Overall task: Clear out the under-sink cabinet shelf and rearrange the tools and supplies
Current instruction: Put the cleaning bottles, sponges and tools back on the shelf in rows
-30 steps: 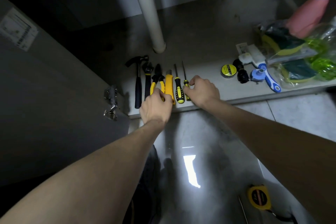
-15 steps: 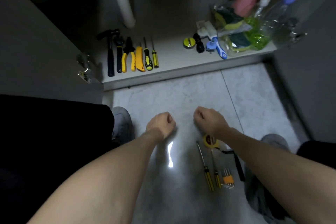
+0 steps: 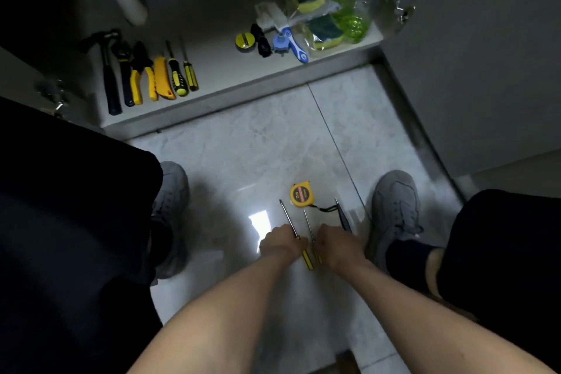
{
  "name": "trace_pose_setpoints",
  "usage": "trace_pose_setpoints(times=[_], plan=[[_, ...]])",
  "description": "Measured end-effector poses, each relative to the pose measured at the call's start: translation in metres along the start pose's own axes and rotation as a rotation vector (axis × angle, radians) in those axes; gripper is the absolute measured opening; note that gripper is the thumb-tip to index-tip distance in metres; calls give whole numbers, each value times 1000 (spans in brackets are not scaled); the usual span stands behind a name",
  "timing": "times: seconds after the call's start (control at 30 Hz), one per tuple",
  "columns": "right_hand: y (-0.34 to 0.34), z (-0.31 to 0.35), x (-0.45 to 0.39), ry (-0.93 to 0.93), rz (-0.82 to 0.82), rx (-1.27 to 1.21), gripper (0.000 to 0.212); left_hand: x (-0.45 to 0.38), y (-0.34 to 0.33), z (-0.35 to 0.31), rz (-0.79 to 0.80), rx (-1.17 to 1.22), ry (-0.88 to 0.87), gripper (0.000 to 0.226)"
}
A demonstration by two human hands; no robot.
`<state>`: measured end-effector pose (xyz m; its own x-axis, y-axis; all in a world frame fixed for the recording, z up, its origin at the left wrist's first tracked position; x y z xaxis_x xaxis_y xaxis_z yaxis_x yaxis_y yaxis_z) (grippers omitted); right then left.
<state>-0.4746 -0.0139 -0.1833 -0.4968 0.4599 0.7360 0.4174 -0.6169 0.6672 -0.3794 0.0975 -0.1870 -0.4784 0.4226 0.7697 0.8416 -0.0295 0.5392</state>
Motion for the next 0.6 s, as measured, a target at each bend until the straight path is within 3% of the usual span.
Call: trace_pose_setpoints(times=[0.27, 0.43, 0.6], plan=[[-1, 12, -16, 39, -32, -14, 28, -9, -3, 8, -51, 72, 83, 40], [1, 24, -19, 19, -46, 13, 22, -5, 6, 29, -160, 110, 115, 28], [6, 29, -14, 76, 9, -91, 11, 3, 23, 58, -301, 358, 100, 25]])
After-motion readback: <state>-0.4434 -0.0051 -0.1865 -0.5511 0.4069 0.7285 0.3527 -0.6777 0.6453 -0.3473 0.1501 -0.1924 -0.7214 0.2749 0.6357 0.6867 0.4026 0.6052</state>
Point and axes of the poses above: each hand's wrist, its own x-axis away from the middle knuckle, its own y-axis out of the back of the hand, z = x × y, the point moved 3 cm from there along -x, towards the middle knuckle, and after that the axes turned 7 degrees about -y, right-handed, at the moved point
